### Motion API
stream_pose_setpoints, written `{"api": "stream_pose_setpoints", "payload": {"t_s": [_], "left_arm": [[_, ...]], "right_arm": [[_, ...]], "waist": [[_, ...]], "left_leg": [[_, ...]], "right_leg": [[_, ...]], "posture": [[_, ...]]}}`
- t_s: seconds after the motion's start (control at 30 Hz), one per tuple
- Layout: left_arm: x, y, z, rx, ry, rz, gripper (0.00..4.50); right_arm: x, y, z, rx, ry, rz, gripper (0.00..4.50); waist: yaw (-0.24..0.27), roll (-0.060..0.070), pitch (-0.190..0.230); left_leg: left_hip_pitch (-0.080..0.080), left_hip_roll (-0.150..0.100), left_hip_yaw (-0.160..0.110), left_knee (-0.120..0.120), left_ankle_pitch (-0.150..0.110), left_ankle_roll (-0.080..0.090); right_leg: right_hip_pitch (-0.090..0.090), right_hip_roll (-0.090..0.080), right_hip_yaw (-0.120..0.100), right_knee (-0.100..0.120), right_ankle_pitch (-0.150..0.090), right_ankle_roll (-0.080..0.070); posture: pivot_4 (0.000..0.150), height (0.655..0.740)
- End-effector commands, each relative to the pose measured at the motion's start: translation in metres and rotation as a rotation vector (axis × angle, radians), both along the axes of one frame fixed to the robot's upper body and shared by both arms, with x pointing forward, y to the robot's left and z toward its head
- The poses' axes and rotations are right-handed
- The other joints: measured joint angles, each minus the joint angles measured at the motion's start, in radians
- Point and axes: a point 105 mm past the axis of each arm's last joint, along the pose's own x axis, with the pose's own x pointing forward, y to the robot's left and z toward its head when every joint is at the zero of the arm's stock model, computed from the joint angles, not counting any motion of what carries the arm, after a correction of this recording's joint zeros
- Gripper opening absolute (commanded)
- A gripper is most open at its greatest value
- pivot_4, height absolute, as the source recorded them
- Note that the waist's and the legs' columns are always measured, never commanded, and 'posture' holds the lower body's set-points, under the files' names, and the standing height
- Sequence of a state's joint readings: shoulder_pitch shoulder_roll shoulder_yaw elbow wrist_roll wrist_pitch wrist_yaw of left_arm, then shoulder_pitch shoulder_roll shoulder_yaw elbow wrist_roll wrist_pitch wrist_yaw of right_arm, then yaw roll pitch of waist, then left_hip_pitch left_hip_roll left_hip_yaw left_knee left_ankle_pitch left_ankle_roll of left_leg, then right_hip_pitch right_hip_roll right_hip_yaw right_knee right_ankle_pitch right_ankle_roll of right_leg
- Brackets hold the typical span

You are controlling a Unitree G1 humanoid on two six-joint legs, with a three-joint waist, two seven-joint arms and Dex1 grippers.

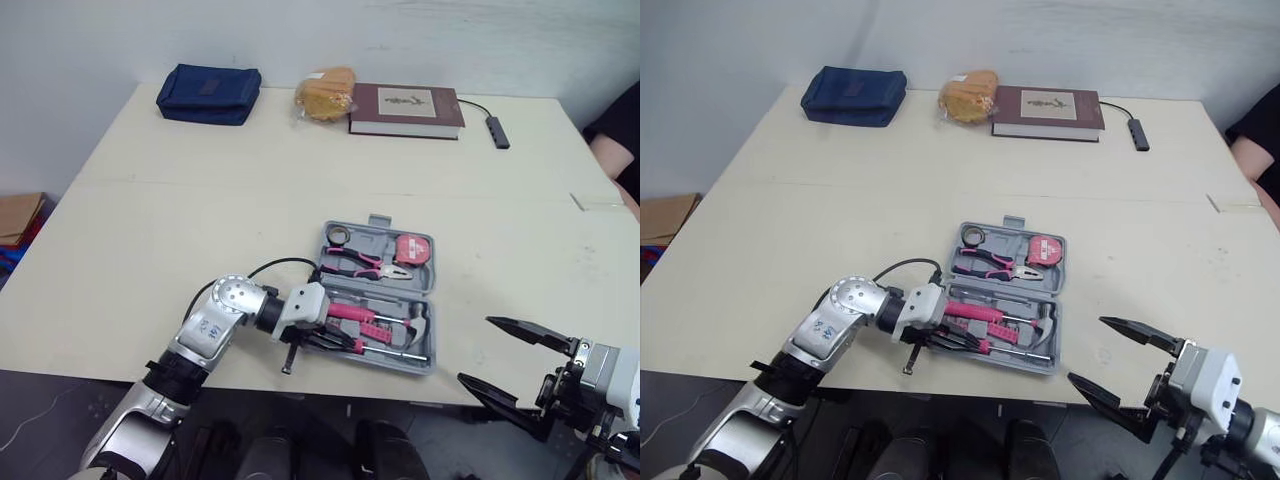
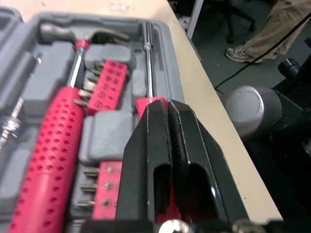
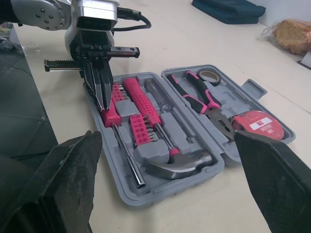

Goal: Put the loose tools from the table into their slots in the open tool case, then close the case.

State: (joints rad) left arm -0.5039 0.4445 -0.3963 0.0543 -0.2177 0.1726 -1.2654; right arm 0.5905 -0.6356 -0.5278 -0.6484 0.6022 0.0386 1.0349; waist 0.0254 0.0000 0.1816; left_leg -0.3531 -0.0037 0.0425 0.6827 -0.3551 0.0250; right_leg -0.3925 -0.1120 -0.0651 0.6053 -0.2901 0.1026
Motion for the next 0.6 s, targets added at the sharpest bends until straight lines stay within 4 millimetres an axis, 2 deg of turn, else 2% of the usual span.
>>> {"api": "stream_pose_setpoints", "payload": {"t_s": [0.03,0.2,0.4,0.47,0.57,0.6], "left_arm": [[-0.004,0.002,-0.014,0.087,-0.005,-0.020,0.08],[0.006,0.006,-0.027,0.153,0.009,0.069,0.08],[0.004,0.018,-0.057,0.322,0.105,0.135,0.08],[0.000,0.022,-0.063,0.375,0.091,0.109,0.08],[-0.001,0.019,-0.062,0.366,0.079,0.098,0.08],[-0.002,0.016,-0.060,0.342,0.077,0.096,0.08]], "right_arm": [[-0.003,-0.003,-0.001,0.002,-0.009,-0.015,4.50],[-0.006,-0.006,-0.004,0.004,-0.003,-0.026,4.50],[-0.009,-0.006,-0.010,0.014,0.016,-0.042,4.50],[-0.009,-0.007,-0.012,0.012,0.020,-0.051,4.50],[-0.009,-0.009,-0.014,0.004,0.020,-0.072,4.50],[-0.008,-0.010,-0.014,-0.001,0.016,-0.081,4.50]], "waist": [[0.000,0.000,0.000],[0.000,0.000,-0.004],[0.001,0.001,-0.015],[0.000,0.002,-0.021],[-0.004,0.003,-0.030],[-0.004,0.003,-0.030]], "left_leg": [[0.000,0.000,0.000,0.000,0.000,0.000],[0.001,0.000,0.000,0.000,0.000,0.000],[0.002,0.000,0.000,0.000,-0.001,0.001],[0.003,0.000,-0.001,0.000,-0.001,0.001],[0.005,0.001,-0.001,-0.001,-0.004,0.004],[0.011,0.001,-0.001,-0.003,-0.005,0.005]], "right_leg": [[0.000,0.000,0.000,0.000,0.000,0.000],[0.001,0.000,0.000,-0.002,0.000,0.000],[0.002,-0.001,0.000,-0.002,0.000,0.000],[0.003,-0.001,0.000,-0.003,0.000,0.000],[0.005,-0.002,0.001,-0.004,-0.001,-0.001],[0.010,-0.002,0.001,-0.006,-0.001,-0.002]], "posture": [[0.150,0.7400],[0.150,0.7400],[0.150,0.7400],[0.150,0.7400],[0.150,0.7400],[0.150,0.7400]]}}
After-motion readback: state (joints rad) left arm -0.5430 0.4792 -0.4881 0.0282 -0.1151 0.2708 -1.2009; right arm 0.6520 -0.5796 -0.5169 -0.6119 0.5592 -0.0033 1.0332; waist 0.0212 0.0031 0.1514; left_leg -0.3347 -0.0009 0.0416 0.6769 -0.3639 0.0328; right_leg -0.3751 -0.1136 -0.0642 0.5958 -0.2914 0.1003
